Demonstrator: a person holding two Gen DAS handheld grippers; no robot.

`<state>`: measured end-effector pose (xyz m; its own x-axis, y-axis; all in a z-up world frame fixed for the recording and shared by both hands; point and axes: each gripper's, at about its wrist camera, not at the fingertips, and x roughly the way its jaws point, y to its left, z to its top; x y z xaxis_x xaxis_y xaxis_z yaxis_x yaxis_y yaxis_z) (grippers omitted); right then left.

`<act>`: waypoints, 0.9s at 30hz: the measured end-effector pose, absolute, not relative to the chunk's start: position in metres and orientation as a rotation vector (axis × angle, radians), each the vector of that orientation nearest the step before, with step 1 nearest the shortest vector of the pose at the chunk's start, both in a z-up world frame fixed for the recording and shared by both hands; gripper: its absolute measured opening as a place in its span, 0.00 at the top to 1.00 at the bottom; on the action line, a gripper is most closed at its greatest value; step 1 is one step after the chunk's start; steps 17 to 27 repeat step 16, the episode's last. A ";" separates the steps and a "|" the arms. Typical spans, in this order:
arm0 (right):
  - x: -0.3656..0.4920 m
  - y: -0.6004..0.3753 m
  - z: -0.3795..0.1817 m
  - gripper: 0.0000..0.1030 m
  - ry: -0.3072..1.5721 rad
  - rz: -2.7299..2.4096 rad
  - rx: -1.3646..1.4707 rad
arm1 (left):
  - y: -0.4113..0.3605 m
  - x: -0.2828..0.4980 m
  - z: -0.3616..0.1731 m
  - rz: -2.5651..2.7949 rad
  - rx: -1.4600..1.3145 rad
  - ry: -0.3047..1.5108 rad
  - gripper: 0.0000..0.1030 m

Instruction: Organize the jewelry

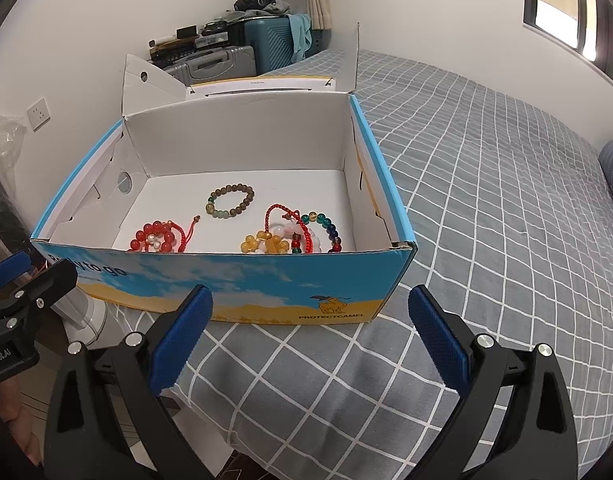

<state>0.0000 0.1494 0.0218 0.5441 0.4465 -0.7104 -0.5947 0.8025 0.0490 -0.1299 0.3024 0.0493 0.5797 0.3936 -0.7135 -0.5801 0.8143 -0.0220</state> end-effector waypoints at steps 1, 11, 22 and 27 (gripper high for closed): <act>0.000 0.149 0.022 0.08 0.780 0.622 -0.208 | 0.302 -0.130 0.049 0.577 -0.265 0.763 0.06; 0.000 0.149 0.022 0.08 0.779 0.619 -0.208 | 0.300 -0.130 0.051 0.602 -0.256 0.755 0.06; 0.000 0.149 0.022 0.08 0.779 0.615 -0.203 | 0.300 -0.131 0.050 0.606 -0.262 0.754 0.06; 0.000 0.149 0.022 0.08 0.779 0.615 -0.203 | 0.300 -0.131 0.050 0.606 -0.262 0.754 0.06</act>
